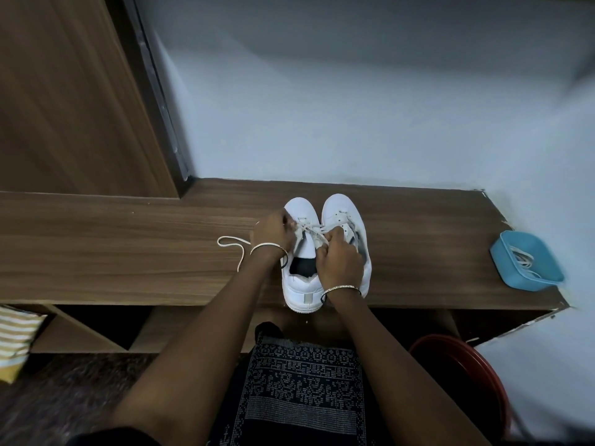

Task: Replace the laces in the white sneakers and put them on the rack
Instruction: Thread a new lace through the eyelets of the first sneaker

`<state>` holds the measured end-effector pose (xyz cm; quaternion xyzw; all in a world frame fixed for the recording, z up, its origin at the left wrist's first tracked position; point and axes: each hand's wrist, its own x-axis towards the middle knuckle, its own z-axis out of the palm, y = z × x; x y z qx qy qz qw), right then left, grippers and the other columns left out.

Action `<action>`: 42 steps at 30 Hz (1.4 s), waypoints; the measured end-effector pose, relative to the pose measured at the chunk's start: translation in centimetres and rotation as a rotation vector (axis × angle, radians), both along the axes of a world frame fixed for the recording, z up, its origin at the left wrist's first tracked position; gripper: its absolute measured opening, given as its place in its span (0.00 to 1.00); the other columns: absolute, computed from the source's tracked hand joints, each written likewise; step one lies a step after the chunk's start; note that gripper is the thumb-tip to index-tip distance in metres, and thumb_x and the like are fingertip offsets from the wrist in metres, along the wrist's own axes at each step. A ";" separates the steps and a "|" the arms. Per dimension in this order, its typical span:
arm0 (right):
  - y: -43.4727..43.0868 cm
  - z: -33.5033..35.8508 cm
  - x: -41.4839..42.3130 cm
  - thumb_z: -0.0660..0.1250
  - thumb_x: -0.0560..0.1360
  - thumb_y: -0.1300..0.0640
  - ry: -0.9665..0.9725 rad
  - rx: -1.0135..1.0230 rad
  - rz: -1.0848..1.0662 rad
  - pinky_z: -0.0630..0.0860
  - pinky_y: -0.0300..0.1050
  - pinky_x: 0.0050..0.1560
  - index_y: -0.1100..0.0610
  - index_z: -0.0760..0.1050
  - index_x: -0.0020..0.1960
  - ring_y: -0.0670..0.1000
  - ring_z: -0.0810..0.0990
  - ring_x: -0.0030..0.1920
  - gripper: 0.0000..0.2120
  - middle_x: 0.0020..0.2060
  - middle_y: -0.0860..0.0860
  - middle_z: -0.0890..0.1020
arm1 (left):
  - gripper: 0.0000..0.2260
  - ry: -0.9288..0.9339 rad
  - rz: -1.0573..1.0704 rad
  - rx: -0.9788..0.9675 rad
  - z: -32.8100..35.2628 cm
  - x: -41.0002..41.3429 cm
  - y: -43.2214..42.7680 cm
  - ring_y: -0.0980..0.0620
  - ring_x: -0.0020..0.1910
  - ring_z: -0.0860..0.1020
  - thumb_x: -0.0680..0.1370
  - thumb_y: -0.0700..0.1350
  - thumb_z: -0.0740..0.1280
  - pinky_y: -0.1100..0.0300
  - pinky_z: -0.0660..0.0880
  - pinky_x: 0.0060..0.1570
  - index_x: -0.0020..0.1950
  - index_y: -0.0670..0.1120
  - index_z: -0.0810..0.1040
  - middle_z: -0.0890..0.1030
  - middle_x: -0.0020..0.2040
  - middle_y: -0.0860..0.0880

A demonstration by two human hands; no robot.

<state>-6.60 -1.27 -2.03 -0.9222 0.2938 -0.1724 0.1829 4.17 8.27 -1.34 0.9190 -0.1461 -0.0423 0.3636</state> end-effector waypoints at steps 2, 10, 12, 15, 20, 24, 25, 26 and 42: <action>0.0 0.1 -0.1 0.61 0.79 0.58 0.007 -0.007 -0.002 0.64 0.45 0.40 0.59 0.71 0.61 0.59 0.81 0.50 0.12 0.47 0.56 0.83 | 0.08 0.176 0.158 -0.257 -0.7 0.0 0.5 0.42 0.47 0.78 0.79 0.42 0.63 0.56 0.69 0.44 0.40 0.48 0.73 0.80 0.45 0.43; 0.1 0.4 -0.2 0.60 0.79 0.58 0.010 -0.008 -0.006 0.67 0.45 0.41 0.59 0.71 0.62 0.58 0.81 0.51 0.12 0.48 0.56 0.83 | 0.10 0.005 0.126 -0.264 -0.6 0.5 1.3 0.41 0.46 0.80 0.79 0.46 0.65 0.52 0.75 0.46 0.46 0.42 0.82 0.84 0.45 0.43; 0.2 0.4 -0.2 0.60 0.79 0.58 -0.005 -0.006 -0.006 0.70 0.47 0.43 0.59 0.71 0.61 0.58 0.81 0.51 0.12 0.47 0.56 0.84 | 0.07 -0.038 0.011 -0.215 0.2 0.4 0.7 0.44 0.45 0.81 0.77 0.47 0.66 0.53 0.77 0.46 0.45 0.47 0.83 0.85 0.44 0.48; 0.2 0.4 -0.3 0.60 0.80 0.57 -0.014 -0.005 -0.009 0.70 0.47 0.44 0.59 0.72 0.61 0.58 0.81 0.52 0.11 0.48 0.56 0.84 | 0.08 -0.128 -0.134 0.026 0.6 0.2 -0.1 0.45 0.52 0.80 0.74 0.53 0.67 0.53 0.76 0.50 0.48 0.53 0.84 0.84 0.49 0.50; 0.2 0.5 -0.4 0.61 0.80 0.57 -0.026 -0.006 -0.001 0.71 0.47 0.44 0.59 0.72 0.61 0.58 0.81 0.52 0.11 0.49 0.56 0.84 | 0.10 -0.294 -0.102 0.334 0.6 0.1 -0.9 0.43 0.56 0.77 0.78 0.54 0.66 0.53 0.72 0.51 0.52 0.51 0.84 0.82 0.53 0.46; 0.2 0.4 -0.3 0.61 0.79 0.57 -0.005 -0.009 0.000 0.69 0.46 0.43 0.58 0.71 0.61 0.58 0.81 0.52 0.11 0.48 0.56 0.84 | 0.09 -0.241 -0.114 0.331 -0.1 0.7 -0.4 0.41 0.57 0.77 0.79 0.51 0.65 0.51 0.72 0.52 0.53 0.49 0.82 0.82 0.54 0.45; 0.2 0.4 -0.3 0.61 0.79 0.58 -0.006 -0.009 0.002 0.69 0.46 0.43 0.59 0.71 0.61 0.59 0.81 0.51 0.11 0.48 0.56 0.84 | 0.08 -0.230 -0.124 0.297 -0.3 0.7 -0.2 0.41 0.57 0.77 0.79 0.51 0.66 0.51 0.72 0.52 0.52 0.49 0.82 0.82 0.54 0.46; 0.3 0.4 -0.2 0.61 0.79 0.58 -0.005 -0.010 0.002 0.68 0.46 0.42 0.59 0.71 0.61 0.58 0.81 0.51 0.11 0.48 0.56 0.84 | 0.08 -0.222 -0.131 0.260 -0.4 0.7 -0.1 0.42 0.56 0.77 0.78 0.52 0.66 0.51 0.72 0.53 0.51 0.50 0.82 0.82 0.53 0.47; 0.0 -0.2 0.0 0.60 0.79 0.57 0.001 -0.010 -0.012 0.65 0.44 0.38 0.58 0.70 0.59 0.59 0.82 0.46 0.10 0.44 0.56 0.83 | 0.05 0.110 0.238 -0.215 -1.2 0.6 1.1 0.40 0.52 0.78 0.78 0.41 0.62 0.50 0.74 0.53 0.44 0.46 0.76 0.82 0.51 0.43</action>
